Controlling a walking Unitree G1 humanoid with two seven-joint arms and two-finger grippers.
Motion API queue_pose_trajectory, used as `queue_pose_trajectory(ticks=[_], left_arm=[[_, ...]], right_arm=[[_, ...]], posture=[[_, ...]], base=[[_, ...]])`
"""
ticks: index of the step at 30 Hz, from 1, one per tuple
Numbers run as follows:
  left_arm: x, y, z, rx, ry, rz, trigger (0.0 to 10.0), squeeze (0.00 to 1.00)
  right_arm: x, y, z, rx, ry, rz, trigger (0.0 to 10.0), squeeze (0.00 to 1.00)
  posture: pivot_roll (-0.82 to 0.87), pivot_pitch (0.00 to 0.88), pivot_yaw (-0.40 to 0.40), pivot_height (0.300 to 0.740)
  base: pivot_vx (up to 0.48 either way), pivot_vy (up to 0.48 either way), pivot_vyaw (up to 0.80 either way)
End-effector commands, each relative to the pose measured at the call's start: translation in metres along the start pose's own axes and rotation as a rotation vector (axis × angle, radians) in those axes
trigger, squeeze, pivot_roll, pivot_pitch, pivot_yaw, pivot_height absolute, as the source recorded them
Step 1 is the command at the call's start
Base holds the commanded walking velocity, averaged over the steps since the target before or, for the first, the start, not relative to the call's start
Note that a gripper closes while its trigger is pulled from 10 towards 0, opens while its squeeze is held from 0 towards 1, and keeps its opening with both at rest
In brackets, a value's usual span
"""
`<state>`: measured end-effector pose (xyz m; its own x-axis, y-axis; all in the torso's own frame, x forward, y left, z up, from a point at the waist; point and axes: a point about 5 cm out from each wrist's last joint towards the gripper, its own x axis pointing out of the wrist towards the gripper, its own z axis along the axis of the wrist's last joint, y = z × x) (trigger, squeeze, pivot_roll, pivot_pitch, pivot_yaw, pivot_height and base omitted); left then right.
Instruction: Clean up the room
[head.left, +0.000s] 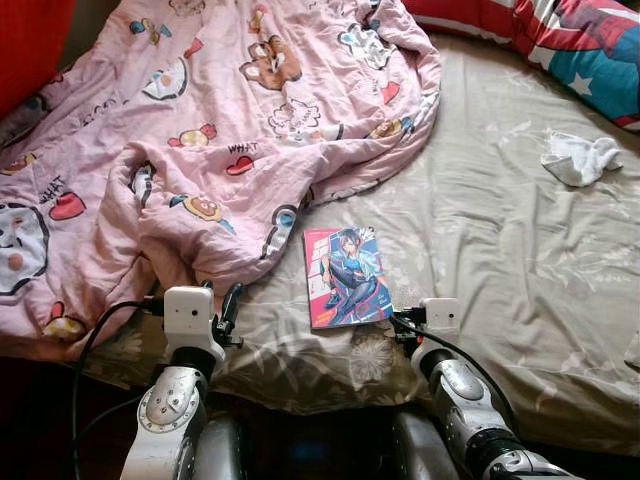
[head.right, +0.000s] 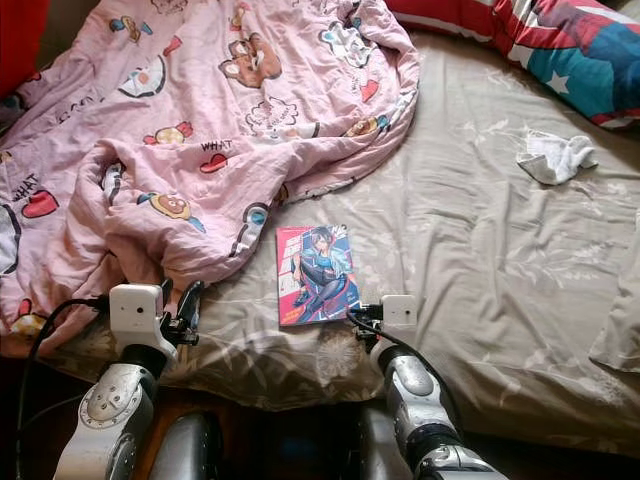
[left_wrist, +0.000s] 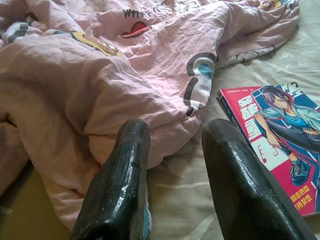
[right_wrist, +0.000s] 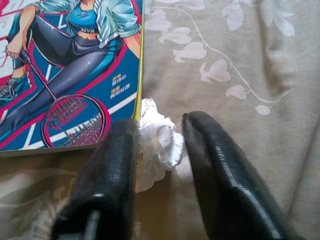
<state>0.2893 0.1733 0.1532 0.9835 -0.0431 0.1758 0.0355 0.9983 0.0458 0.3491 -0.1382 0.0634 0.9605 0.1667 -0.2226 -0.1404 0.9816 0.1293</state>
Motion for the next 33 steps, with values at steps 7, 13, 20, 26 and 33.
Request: queue_pose_trajectory(ticks=[7,13,20,26,33], left_arm=[[-0.004,0.000,-0.003,0.026,0.026,-0.007,10.0,0.00],[-0.001,0.001,-0.002,0.031,0.025,-0.004,10.0,0.00],[0.000,-0.002,-0.009,0.026,0.043,-0.015,10.0,0.00],[0.003,-0.002,-0.015,0.025,0.058,-0.018,10.0,0.00],[0.012,-0.005,-0.020,0.025,0.060,-0.024,10.0,0.00]], right_arm=[[-0.005,0.000,-0.016,-0.006,0.056,0.008,0.0,0.00],[-0.006,-0.001,-0.017,-0.007,0.063,0.002,0.0,0.00],[-0.007,-0.004,-0.018,-0.003,0.066,-0.012,0.0,0.00],[-0.007,-0.007,-0.017,-0.003,0.063,-0.022,0.0,0.00],[-0.006,-0.016,-0.002,0.044,-0.033,-0.071,0.0,0.00]], posture=[[0.11,0.421,-0.064,0.603],[0.11,0.416,-0.060,0.603],[0.10,0.397,-0.059,0.603],[0.08,0.371,-0.058,0.603],[0.05,0.316,-0.061,0.603]], base=[[0.000,0.000,0.00],[0.000,0.000,0.00],[0.000,0.000,0.00],[0.000,0.000,0.00],[0.000,0.000,0.00]])
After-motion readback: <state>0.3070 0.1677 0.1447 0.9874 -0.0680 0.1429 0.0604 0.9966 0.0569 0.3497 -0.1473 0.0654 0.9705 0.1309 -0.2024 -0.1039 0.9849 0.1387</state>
